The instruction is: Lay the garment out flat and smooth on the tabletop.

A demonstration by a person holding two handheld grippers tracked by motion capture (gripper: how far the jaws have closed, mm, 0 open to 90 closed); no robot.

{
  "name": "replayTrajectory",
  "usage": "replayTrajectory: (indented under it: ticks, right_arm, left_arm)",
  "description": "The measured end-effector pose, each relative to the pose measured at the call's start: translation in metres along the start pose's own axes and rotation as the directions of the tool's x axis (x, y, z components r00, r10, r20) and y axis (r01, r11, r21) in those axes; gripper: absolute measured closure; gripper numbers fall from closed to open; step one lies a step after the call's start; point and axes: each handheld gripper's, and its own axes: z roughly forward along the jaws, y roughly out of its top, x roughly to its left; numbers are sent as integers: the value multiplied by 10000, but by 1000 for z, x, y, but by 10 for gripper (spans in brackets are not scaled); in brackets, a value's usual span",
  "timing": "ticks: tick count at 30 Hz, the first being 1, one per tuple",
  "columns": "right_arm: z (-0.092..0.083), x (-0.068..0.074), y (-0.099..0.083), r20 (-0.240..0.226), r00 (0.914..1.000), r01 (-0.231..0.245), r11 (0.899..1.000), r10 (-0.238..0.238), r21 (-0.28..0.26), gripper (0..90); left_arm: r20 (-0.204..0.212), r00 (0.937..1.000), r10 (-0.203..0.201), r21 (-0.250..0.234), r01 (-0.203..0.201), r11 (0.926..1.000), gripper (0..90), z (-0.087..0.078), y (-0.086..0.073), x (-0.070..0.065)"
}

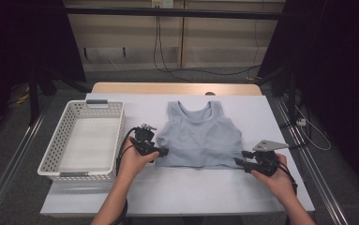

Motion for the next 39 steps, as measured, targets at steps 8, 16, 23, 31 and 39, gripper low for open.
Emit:
replayTrajectory:
  ticks: [8,16,23,31,39]
  right_arm:
    - [0,-5,-8,307,9979,-557,9983,562,-177,493]
    - [2,-2,-6,372,9978,-541,9984,547,-178,476]
    - [2,-5,-10,649,9961,-604,9982,604,-19,500]
    - [5,-7,-15,407,9949,-935,9953,924,259,629]
    - [2,-5,-14,-68,9969,-786,9964,789,318,871]
  left_arm:
    - [89,9998,204,-251,-202,9995,201,-6,-4,-5]
    - [154,9993,350,-402,-344,9986,173,-9,-3,-4]
    - [-1,9996,296,-454,-296,9985,178,-9,-4,-5]
    - [-230,9996,155,-352,-163,9992,192,-6,-7,-2]
    - [-240,9997,8,-254,-14,9997,229,-6,-8,-1]
